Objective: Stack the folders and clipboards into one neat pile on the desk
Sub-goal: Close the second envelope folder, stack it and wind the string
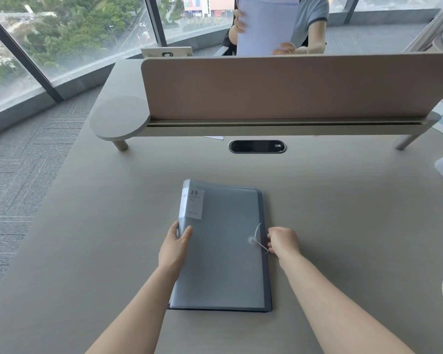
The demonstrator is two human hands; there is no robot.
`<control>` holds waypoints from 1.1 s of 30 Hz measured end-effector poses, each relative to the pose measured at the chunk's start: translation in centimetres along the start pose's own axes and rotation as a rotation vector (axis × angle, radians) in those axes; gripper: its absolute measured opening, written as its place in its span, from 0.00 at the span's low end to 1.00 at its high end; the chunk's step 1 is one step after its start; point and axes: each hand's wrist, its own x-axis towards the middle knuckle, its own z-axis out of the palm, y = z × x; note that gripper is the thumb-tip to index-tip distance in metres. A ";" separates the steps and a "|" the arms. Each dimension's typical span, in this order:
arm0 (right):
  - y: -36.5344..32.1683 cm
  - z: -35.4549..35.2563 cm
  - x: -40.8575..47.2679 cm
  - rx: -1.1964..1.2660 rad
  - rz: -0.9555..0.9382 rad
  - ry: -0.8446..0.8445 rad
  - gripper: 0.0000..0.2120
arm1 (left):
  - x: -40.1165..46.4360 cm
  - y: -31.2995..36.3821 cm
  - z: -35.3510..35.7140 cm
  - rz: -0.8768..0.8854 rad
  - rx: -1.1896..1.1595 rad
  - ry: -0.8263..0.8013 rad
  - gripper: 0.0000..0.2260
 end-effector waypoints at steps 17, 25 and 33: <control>3.5 -6.8 5.1 0.061 0.083 0.169 0.23 | -3.0 2.6 8.5 0.043 0.085 0.044 0.23; 3.5 -8.8 5.8 0.078 0.040 0.174 0.23 | -3.2 3.4 10.5 0.044 0.098 0.059 0.23; 3.7 -8.9 5.7 0.046 0.023 0.134 0.24 | -2.9 3.3 10.7 0.039 0.078 0.071 0.24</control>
